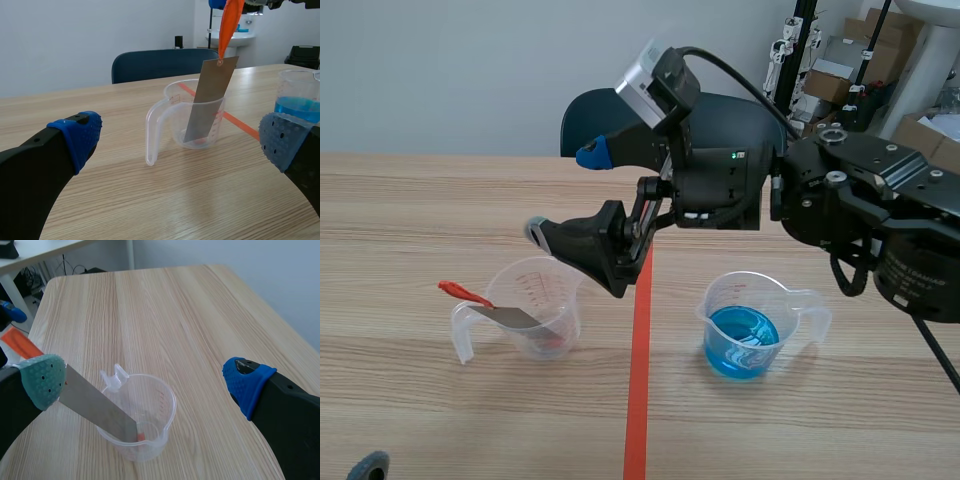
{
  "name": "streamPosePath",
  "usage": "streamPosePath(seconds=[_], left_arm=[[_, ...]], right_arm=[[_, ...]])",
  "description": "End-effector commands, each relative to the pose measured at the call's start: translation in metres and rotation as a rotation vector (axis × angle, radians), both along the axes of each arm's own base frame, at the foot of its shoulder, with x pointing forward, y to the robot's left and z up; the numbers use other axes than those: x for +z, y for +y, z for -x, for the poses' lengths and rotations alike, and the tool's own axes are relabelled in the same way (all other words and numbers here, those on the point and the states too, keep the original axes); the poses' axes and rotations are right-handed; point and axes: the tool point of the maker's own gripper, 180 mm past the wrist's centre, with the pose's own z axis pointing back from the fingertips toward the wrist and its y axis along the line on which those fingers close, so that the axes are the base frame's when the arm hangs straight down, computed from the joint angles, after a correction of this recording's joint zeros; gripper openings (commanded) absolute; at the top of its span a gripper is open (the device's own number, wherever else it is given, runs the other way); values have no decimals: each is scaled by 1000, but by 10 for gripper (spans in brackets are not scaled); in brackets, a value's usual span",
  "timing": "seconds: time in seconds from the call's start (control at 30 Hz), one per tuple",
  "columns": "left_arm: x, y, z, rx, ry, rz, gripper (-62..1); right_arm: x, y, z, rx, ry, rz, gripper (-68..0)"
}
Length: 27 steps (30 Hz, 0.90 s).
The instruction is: Do the redox reaction experiment. return to the home posture
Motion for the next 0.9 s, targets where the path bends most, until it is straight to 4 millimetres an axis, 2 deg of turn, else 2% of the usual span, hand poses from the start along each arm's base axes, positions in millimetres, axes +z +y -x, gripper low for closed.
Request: streamPosePath(seconds=[0.0,0.23,0.37,0.57,0.7,0.87], left_arm=[[7,-1,-2,-6,-30,8,14],[12,1,-2,-25,-39,-7,14],[28,9,-2,-40,-62,-23,14],[56,21,-18,-52,-45,-47,14],[75,12,-29,-109,-46,-76,14],[88,-6,-41,-173,-51,-156,14]], right_arm=[[19,-8,-7,-7,-32,-34,4],[50,-52,-18,-73,-53,-71,4],[65,-77,-23,-110,-64,-79,4],[79,-123,-34,-218,-70,-99,4],[89,-150,-37,-284,-94,-116,4],[99,-180,-38,-386,-140,-104,4]])
